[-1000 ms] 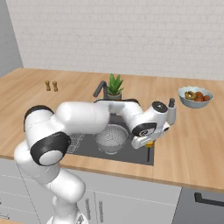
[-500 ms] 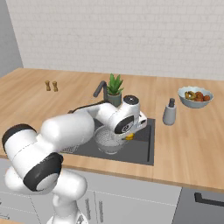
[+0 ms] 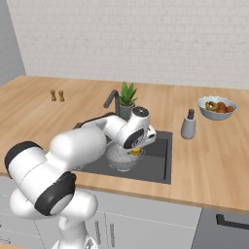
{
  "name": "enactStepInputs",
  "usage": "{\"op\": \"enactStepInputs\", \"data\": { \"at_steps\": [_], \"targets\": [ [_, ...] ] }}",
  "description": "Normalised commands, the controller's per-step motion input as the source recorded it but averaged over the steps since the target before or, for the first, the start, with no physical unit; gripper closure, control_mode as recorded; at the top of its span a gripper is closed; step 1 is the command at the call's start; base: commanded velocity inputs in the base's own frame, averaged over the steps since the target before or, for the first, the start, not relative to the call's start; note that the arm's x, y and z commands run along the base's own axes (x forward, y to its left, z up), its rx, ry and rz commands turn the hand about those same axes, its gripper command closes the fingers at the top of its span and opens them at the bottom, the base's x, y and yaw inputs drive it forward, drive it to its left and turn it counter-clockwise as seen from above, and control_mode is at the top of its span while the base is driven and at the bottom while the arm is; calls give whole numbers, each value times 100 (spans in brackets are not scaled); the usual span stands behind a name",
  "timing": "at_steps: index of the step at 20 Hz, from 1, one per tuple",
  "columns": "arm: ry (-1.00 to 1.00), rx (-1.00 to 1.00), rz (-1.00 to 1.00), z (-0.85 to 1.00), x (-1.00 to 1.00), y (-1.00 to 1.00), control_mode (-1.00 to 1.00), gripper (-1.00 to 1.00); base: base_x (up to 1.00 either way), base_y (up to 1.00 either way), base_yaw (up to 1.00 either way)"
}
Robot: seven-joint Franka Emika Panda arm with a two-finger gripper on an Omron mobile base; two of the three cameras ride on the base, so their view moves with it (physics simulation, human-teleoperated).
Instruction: Put the colander in the sink, put the tangerine in the colander, and turn on the sink faucet and pour water over the colander.
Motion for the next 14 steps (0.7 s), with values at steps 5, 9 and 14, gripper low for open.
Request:
{"op": "enactStepInputs", "data": {
  "at_steps": [5, 9, 14],
  "targets": [
    [5, 14, 0, 0, 32, 24, -100, 100, 0, 0, 0],
    [0, 3, 0, -6, 35, 42, -100, 100, 0, 0, 0],
    [0, 0, 0, -18, 16, 36, -100, 100, 0, 0, 0]
  ]
}}
